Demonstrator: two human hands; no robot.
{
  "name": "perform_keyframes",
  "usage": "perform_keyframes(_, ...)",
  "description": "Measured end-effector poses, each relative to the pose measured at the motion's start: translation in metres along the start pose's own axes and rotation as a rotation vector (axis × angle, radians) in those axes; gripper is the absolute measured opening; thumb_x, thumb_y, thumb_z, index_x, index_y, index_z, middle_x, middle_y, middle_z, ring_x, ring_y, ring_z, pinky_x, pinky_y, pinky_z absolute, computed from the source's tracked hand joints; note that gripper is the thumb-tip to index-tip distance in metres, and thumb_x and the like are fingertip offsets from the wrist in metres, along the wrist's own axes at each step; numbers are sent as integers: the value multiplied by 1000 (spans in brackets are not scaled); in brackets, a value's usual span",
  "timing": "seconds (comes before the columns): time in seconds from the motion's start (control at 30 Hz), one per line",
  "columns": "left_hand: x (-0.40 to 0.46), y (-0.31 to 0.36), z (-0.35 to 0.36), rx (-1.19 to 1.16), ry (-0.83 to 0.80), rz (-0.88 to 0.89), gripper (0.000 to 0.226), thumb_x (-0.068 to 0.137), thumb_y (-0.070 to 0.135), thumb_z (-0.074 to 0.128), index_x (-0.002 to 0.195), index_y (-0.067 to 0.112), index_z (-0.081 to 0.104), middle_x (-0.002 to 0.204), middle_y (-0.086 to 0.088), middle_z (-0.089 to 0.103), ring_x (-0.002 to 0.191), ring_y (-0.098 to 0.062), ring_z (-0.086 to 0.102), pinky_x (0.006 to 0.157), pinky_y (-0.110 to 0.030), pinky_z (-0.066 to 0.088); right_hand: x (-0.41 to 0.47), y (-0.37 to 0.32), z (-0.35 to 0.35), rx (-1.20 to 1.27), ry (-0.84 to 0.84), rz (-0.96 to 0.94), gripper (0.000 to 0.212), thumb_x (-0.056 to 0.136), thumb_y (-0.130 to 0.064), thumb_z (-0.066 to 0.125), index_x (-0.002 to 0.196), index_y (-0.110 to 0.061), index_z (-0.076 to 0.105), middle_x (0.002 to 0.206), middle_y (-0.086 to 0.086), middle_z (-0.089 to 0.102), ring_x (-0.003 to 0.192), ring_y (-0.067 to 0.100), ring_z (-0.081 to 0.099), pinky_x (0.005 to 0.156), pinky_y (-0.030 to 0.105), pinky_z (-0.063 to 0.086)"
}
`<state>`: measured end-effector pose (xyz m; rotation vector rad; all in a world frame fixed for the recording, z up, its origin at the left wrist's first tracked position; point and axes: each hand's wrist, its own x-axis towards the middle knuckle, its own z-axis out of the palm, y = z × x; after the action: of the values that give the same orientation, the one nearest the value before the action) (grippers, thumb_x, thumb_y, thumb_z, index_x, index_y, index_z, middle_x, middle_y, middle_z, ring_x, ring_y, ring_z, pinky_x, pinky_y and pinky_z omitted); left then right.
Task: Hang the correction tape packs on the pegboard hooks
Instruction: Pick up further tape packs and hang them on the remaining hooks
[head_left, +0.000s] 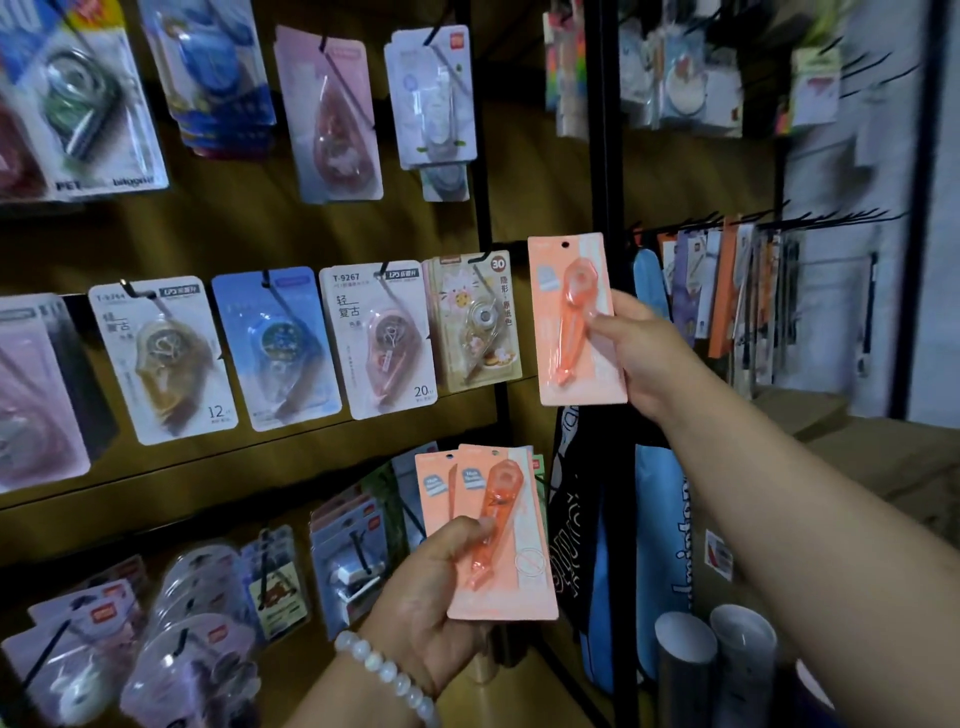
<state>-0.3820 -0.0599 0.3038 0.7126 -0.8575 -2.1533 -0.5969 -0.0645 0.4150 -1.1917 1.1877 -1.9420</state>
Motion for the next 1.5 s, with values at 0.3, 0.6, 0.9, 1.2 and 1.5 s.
perform_keyframes(0.3,8,6,-4,17,-2,-23,28,74,1,62,103,-1,62,84,-24,73,61,-33,71,54,-44,61,36,1,10,-87,122,-3,51,95,-16,56,142,-30,41,118,1,66,96,22,70,78,43,59)
perform_keyframes(0.6,16,6,-12,50,56,-17,12,85,3,59,95,0,63,78,-21,73,57,-30,70,74,-40,51,49,14,12,-21,219,-65,46,93,-15,57,136,-27,50,116,2,67,92,20,71,77,42,60)
perform_keyframes(0.9,20,2,-16,-8,38,-16,13,86,1,60,98,1,64,83,-20,74,62,-29,73,63,-47,60,51,21,28,-803,217,47,54,93,-46,49,143,-26,42,139,9,50,127,30,45,104,40,41)
perform_keyframes(1.2,19,-5,-13,-26,-19,51,29,75,3,65,105,2,68,88,-21,76,70,-30,74,65,-49,60,-80,84,38,-471,-139,490,26,85,-39,68,87,-13,67,71,-1,69,58,8,62,53,22,40)
perform_keyframes(1.5,19,-1,-20,45,151,64,12,94,5,56,104,0,59,75,-22,75,61,-32,73,64,-49,57,-52,78,19,-230,48,286,27,83,-24,74,91,1,70,88,18,73,80,31,68,81,44,54)
